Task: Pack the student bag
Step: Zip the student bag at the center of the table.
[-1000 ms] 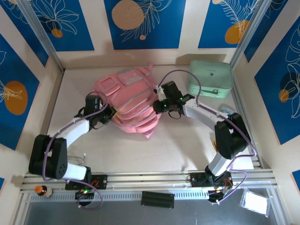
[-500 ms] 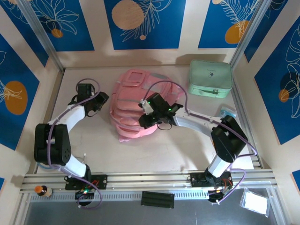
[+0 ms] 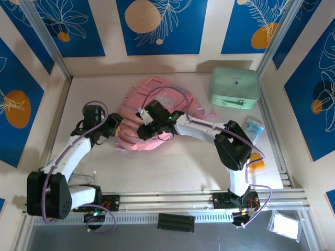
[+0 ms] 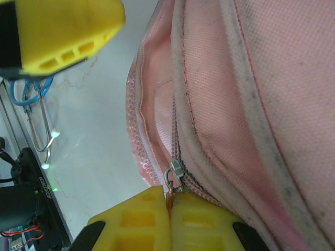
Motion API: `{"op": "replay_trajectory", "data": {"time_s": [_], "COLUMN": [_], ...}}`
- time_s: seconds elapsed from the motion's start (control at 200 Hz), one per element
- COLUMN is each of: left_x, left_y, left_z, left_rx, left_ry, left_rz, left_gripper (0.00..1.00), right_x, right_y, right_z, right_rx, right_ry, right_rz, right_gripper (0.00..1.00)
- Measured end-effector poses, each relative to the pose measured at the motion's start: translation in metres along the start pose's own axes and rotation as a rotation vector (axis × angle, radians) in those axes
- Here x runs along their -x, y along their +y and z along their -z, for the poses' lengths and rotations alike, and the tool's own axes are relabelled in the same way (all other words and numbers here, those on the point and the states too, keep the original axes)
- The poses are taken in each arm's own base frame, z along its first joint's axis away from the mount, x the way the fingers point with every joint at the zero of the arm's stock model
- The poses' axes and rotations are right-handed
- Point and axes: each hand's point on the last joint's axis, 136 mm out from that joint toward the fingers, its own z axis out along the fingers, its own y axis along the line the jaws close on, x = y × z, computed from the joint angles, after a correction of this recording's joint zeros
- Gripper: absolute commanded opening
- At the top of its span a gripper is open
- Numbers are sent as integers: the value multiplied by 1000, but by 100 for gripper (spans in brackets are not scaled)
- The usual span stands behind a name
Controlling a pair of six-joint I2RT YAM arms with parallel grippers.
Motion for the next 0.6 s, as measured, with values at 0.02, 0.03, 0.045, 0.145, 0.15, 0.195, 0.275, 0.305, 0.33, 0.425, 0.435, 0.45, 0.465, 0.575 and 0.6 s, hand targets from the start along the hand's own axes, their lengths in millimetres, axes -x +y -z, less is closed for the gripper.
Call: {"op": "replay_trajectory", "data": {"time_s": [0.02, 0.03, 0.045, 0.145, 0.15, 0.195, 0.275, 0.305, 0.33, 0.425, 0.435, 0.45, 0.465, 0.575, 0.6], "left_x": [-3, -5, -8, -22, -23, -30, -43, -46, -47, -47, -47, -47, -48, -49, -50], "left_y": [-1, -1, -2, -3, -3, -3, 0, 1, 1, -2, -2, -2, -2, -2, -2], "left_z": [-1, -2, -2, -9, -9, -13, -19, -21, -23, -31, -32, -33, -34, -41, -42], "left_rx": [-4, -7, -9, -17, -17, -24, -21, -19, -20, -31, -31, -32, -32, -30, -28], "left_ry": [7, 13, 19, 56, 58, 70, 89, 94, 96, 98, 98, 99, 100, 105, 106], "left_rz": [1, 6, 9, 47, 48, 73, 99, 106, 114, 141, 144, 148, 151, 160, 164], "left_gripper": [46, 46, 46, 43, 43, 44, 45, 45, 45, 44, 44, 43, 42, 37, 34], "right_x": [0, 0, 1, 0, 0, 0, 0, 0, -1, -1, -1, -1, -1, -4, -4], "right_y": [0, 0, 0, 0, 0, 0, 0, 0, 0, -1, -1, -1, -1, -3, -4], "right_z": [0, -1, -1, -1, -1, -1, -1, -1, -1, -1, -1, -1, -1, -1, -1], "right_rx": [0, 0, 0, -1, -1, -1, -2, -1, -2, -5, -6, -6, -7, -21, -27], "right_ry": [0, 1, 0, 3, 3, 4, 4, 5, 5, 7, 7, 7, 7, 15, 15], "right_rz": [0, 0, 0, 0, 0, -1, -1, -1, -1, -2, -2, -2, -2, -2, -2], "right_gripper": [0, 0, 0, 0, 0, 0, 0, 0, 0, 0, 0, 0, 0, 0, 0]}}
